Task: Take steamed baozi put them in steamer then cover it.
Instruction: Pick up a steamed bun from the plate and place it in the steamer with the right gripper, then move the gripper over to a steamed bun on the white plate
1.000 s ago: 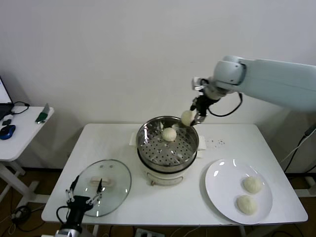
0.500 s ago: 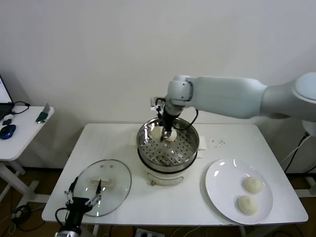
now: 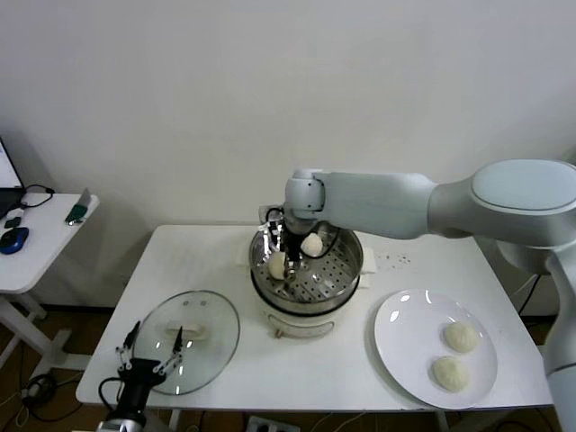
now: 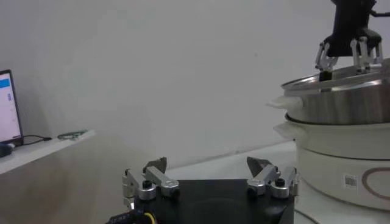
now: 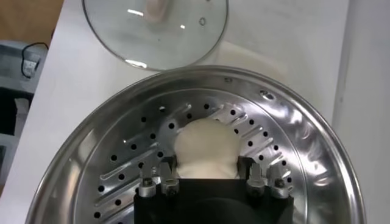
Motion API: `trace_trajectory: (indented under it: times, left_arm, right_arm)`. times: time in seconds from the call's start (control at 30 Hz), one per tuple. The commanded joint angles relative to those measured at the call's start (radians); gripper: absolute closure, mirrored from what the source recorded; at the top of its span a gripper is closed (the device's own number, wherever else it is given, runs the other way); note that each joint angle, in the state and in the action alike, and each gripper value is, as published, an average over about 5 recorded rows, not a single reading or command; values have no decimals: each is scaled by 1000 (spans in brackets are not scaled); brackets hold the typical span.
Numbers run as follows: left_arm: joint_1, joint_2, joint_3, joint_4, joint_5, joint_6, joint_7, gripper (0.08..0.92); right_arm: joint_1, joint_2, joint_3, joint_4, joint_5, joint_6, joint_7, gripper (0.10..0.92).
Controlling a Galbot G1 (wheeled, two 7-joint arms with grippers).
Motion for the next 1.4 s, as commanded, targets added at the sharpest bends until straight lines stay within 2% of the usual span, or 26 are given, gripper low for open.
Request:
trace_trajectory:
  times: [0.03, 0.13, 0.23, 0.5, 0.77, 0.93, 1.1, 1.4]
  left_arm:
    - [1, 3, -1, 7, -1, -1, 0, 177]
    - [4, 7, -1, 11, -1, -4, 0, 177]
    - [5, 9, -4, 12, -1, -7, -1, 177]
    - [5, 10, -5, 12, -1, -8, -1, 177]
    - [7, 13, -13, 18, 1, -10, -3, 177]
    - [14, 10, -25, 21, 2, -14, -5, 177]
    - [10, 12, -45, 13, -6, -5, -5, 177]
    - [7, 6, -54, -2, 4, 15, -4, 177]
  right_arm:
    - [-40, 27, 5, -28, -27, -4, 20, 313]
    - [-34, 17, 10, -22, -14, -3, 25, 237]
    - [-10, -6, 13, 5, -3, 0, 17, 208]
    - [151, -168, 1, 148, 8, 22, -17, 202]
    - [313, -481, -15, 386, -36, 99, -85, 203]
    - [354, -695, -85, 532, -156, 126, -123, 203]
    - [268, -901, -105, 636, -314, 124, -126, 203]
    - [-98, -1092, 56, 623, -538, 164, -164, 203]
